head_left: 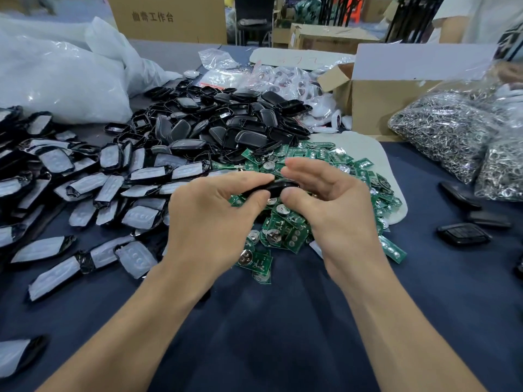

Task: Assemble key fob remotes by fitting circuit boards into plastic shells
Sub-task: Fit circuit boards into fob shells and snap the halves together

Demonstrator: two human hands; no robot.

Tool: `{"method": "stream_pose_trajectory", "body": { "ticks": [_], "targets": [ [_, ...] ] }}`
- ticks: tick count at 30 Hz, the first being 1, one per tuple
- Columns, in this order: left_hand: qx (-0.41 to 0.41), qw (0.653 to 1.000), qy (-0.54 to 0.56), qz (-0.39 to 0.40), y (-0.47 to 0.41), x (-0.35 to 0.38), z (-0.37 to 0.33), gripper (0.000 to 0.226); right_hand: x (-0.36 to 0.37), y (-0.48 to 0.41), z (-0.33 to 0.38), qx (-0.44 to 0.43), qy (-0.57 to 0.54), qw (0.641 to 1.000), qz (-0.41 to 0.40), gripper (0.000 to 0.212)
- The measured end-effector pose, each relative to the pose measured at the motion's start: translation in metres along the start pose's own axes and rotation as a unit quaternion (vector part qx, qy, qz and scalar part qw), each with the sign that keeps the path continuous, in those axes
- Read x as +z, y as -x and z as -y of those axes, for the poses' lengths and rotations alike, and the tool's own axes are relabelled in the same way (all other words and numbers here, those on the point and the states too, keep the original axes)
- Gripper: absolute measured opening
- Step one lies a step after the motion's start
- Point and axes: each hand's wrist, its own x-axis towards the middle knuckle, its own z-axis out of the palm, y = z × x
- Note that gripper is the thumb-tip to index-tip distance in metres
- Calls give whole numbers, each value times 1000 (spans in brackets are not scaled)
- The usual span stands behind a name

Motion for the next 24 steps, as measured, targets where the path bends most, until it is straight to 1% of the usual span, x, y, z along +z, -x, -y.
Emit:
{"method": "stream_pose_trajectory", "body": {
  "ticks": [3,5,6,9,14,17,20,24],
  "targets": [
    [19,999,-34,8,1,-1,-3,45,-2,0,1,-48,-3,999,18,26],
    [29,999,-34,10,1,-1,-3,40,-2,-1,-1,-63,-3,998,24,27],
    [32,999,-23,12,1,-1,-2,38,-2,-1,-1,-67,1,997,26,28],
    [30,999,15,20,0,0,1,40,-3,0,0,-63,0,998,23,29],
    [26,996,77,40,-1,3,3,37,-3,1,2,-81,35,996,-3,24],
    [27,993,105,44,-2,2,2,43,-1,3,2,-94,54,994,-17,26],
    [32,993,104,37,-1,0,2,49,1,5,1,-99,61,993,-21,22],
    [8,994,105,28,-1,1,5,43,2,6,-1,-96,64,993,-24,20]
  ]
}}
